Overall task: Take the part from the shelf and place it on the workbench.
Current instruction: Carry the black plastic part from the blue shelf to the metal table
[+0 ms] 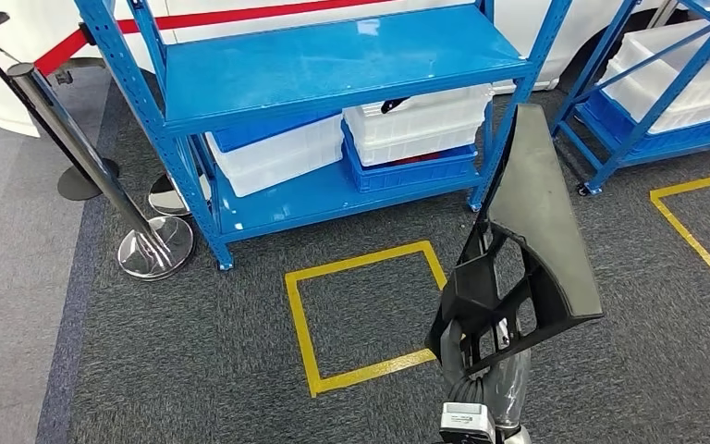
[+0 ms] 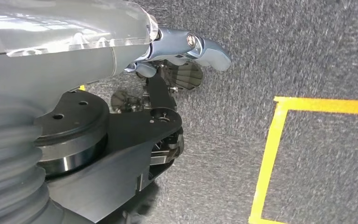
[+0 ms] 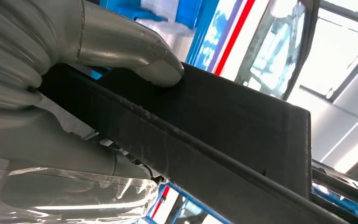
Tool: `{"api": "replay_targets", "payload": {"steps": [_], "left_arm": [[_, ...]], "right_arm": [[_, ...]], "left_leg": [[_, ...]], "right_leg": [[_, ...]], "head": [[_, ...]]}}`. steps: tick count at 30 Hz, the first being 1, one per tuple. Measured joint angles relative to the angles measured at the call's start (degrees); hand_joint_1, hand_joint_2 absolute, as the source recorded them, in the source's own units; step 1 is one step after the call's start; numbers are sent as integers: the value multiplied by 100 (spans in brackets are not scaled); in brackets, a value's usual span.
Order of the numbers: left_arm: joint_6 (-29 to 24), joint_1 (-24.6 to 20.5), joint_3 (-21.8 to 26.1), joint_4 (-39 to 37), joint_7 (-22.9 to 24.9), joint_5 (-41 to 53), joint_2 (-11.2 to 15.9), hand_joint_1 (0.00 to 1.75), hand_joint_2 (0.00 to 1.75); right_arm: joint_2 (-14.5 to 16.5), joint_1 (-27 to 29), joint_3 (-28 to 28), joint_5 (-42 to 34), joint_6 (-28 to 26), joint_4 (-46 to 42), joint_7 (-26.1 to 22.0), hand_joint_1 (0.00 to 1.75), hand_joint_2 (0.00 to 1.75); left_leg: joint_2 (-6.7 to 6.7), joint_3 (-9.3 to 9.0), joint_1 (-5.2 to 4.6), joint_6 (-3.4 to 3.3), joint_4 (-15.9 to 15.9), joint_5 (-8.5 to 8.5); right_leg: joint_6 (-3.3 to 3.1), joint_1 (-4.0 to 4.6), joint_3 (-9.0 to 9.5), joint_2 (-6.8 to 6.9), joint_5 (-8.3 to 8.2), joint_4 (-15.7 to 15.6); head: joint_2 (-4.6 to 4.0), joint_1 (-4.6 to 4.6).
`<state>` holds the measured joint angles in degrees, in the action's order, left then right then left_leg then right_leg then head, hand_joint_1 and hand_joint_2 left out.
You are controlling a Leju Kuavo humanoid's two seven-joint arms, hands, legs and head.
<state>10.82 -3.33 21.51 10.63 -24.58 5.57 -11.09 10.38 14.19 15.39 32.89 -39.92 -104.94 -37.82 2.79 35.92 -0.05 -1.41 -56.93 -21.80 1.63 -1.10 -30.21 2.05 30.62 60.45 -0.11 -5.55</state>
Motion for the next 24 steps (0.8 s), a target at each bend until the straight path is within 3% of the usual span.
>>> {"api": "replay_targets", "payload": {"steps": [2,5,6,8,10,11,12,13,16,17,19,21,22,24], "left_arm": [[0,0,0,1,-6,2,1,0,175],[1,0,0,0,-13,7,-4,0,175],[2,1,0,-1,-15,8,-7,0,175],[2,9,0,-1,-18,9,-8,0,175],[1,23,0,-1,-18,15,-8,0,175],[1,28,0,-1,-19,19,-8,0,175],[1,31,0,-1,-19,22,-8,0,175],[1,31,0,-1,-20,24,-8,0,175],[2,31,0,-1,-25,27,-6,0,175],[2,30,0,-1,-26,27,-5,0,175],[2,30,1,0,-26,29,-3,0,175],[2,19,2,-1,-24,33,-3,0,175],[3,13,2,-1,-22,36,-5,0,175],[7,16,2,-1,-18,41,-9,0,175]], "right_arm": [[22,2,-25,20,-2,-3,-36,175,175],[57,21,-65,57,-6,-10,-74,175,175],[69,26,-73,63,-8,-13,-77,175,175],[100,32,-81,68,-11,-15,-86,175,175],[120,43,-95,70,-12,-14,-111,175,175],[124,52,-105,70,-12,-13,-125,175,175],[126,63,-116,70,-12,-13,-137,175,175],[132,73,-127,70,-12,-13,-147,175,175],[163,80,-144,69,-12,-14,-172,175,175],[171,80,-146,69,-12,-14,-175,175,175],[180,84,-157,70,-12,-14,-178,175,175],[189,89,-182,75,-13,-16,-175,175,175],[193,85,-195,78,-14,-16,-174,175,175],[201,80,-215,81,-14,-17,-169,175,175]], "left_leg": [[61,6,-1,82,-45,-6],[112,9,37,207,-76,-20],[52,52,50,242,-187,-122],[-136,275,68,288,-774,-544],[-223,542,68,297,-1542,-948],[-233,577,68,293,-1723,-1008],[-243,498,68,282,-1673,-957],[-269,309,68,265,-1394,-816],[-626,-342,77,203,-261,-464],[-714,-424,73,187,-101,-449],[-655,-440,57,149,-57,-445],[-515,-451,66,75,-1,-407],[-438,-453,72,36,29,-390],[-282,-443,57,-9,50,-383]], "right_leg": [[-65,24,133,80,-109,-321],[-211,50,86,-53,-190,-314],[-259,48,67,-97,-228,-324],[-327,45,11,-186,-292,-331],[-349,63,-53,-300,-333,-323],[-347,72,-77,-363,-348,-317],[-341,78,-93,-433,-360,-309],[-334,81,-100,-503,-367,-301],[-284,76,-132,-690,-376,-266],[-249,64,-157,-745,-386,-258],[-164,39,-202,-865,-417,-265],[-106,36,-261,-762,-354,-171],[-87,45,-356,-625,-230,19],[-64,46,-699,-346,153,718]], "head": [[0,-3],[1,-4],[1,-3],[1,-3],[1,-3],[1,-3],[1,-3],[1,-3],[-1,-3],[-1,-4],[1,-4],[0,-1],[0,1],[0,3]]}}
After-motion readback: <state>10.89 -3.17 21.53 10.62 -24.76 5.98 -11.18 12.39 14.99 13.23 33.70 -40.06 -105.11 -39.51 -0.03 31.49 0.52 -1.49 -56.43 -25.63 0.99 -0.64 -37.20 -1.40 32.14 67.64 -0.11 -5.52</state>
